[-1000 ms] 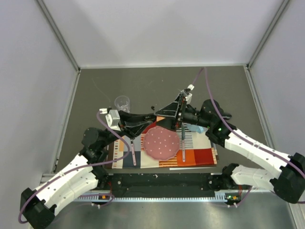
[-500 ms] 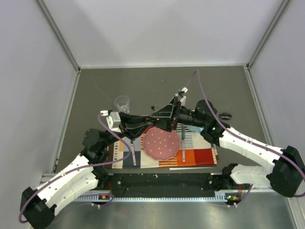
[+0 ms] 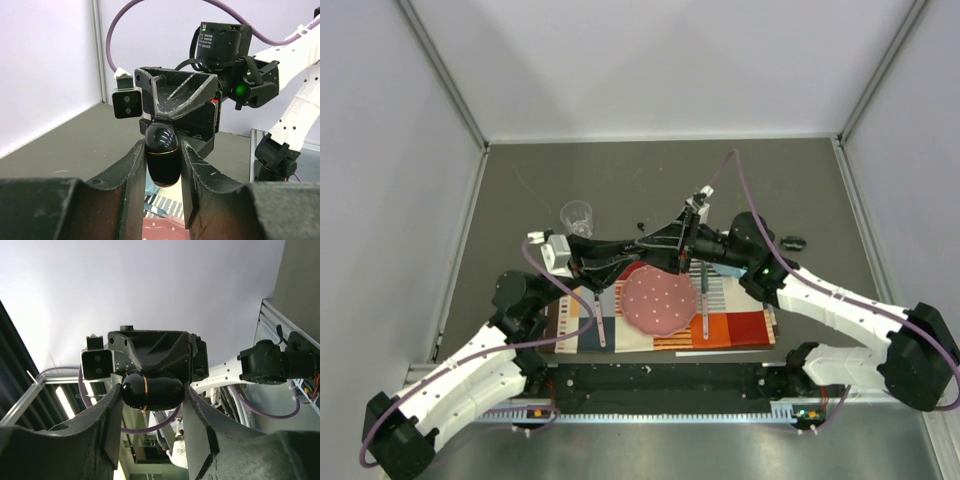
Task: Insert the wireless bluetooth earbuds into the charging case
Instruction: Open the charging case.
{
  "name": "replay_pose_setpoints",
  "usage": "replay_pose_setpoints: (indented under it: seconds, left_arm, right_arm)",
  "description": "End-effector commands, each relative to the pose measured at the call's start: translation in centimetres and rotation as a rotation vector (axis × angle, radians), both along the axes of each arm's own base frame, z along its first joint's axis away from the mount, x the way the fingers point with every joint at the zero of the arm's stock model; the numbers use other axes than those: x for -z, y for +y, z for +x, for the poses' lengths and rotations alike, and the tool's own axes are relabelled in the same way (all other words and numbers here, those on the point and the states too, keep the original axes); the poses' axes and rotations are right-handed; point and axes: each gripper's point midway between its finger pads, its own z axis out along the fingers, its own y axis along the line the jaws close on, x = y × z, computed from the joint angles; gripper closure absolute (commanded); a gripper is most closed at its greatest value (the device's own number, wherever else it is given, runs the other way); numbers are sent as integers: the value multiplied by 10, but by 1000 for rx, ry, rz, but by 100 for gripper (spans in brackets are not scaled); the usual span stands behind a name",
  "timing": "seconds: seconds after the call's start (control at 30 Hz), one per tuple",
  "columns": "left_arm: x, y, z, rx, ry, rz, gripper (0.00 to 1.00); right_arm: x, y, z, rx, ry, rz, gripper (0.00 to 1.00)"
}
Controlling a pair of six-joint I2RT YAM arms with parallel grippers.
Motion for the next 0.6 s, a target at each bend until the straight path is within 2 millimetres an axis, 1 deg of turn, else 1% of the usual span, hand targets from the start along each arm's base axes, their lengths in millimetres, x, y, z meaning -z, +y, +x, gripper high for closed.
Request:
replay_pose_setpoints:
  seconds: [0.0, 0.07, 0.1, 0.2, 0.23, 0.33, 0.37, 0.43, 0.57]
  left_arm:
    - [-1, -4, -3, 27, -8, 8, 97]
    - [0, -5, -2, 28, 2, 9, 93]
    - [1, -5, -1, 26, 10, 9, 92]
    - [2, -6, 1, 23, 36, 11, 83]
    - [1, -6, 1, 23, 43, 12, 79]
    - [4, -7, 4, 22, 72, 24, 70]
    - [4, -7, 4, 21, 81, 27, 61]
    - [5, -7, 5, 19, 95, 29, 53]
    - [4, -9, 6, 25, 120, 19, 45]
  right_arm:
    - [-15, 4, -8, -34, -35, 68, 82]
    - [-14, 4, -7, -35, -37, 72, 87]
    - [-14, 4, -7, -32, -39, 73, 92]
    - [-15, 3, -7, -27, -45, 78, 100]
    - [-14, 3, -7, -25, -44, 77, 100]
    - [-14, 2, -6, -12, -58, 75, 100]
    - [-15, 1, -6, -7, -61, 71, 100]
    - [-14, -1, -5, 10, -72, 63, 100]
    - [-14, -5, -4, 33, -69, 55, 100]
